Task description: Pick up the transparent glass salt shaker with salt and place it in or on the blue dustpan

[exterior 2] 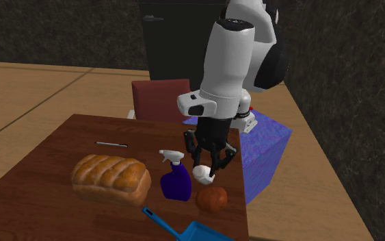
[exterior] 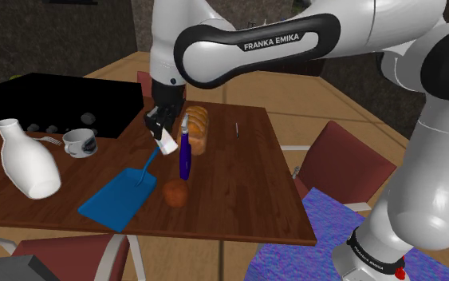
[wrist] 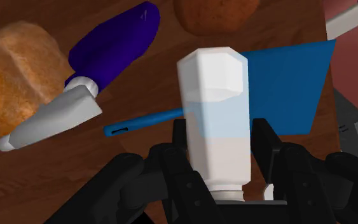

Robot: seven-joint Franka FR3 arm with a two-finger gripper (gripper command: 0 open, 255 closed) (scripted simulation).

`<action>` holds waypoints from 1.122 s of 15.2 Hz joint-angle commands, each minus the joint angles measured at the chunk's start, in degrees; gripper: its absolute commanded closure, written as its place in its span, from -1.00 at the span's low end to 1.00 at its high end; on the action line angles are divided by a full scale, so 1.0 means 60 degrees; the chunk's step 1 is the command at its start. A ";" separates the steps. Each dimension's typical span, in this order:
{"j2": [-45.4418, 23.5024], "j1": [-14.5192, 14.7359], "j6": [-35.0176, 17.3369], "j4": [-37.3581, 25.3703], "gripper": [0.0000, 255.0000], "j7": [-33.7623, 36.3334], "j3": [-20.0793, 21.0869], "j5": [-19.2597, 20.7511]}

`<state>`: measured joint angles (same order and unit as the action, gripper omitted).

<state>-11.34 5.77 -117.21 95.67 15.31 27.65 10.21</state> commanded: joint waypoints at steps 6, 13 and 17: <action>-0.3387 0.1387 0.1792 -0.4887 1.00 0.0480 -0.0249 0.1409; -0.3895 0.1528 0.1357 -0.4937 1.00 0.0578 -0.0359 0.1581; -0.3879 0.1440 0.0841 -0.4387 1.00 0.0667 -0.0376 0.1614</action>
<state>-34.44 14.52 -111.53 68.92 19.29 25.46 19.82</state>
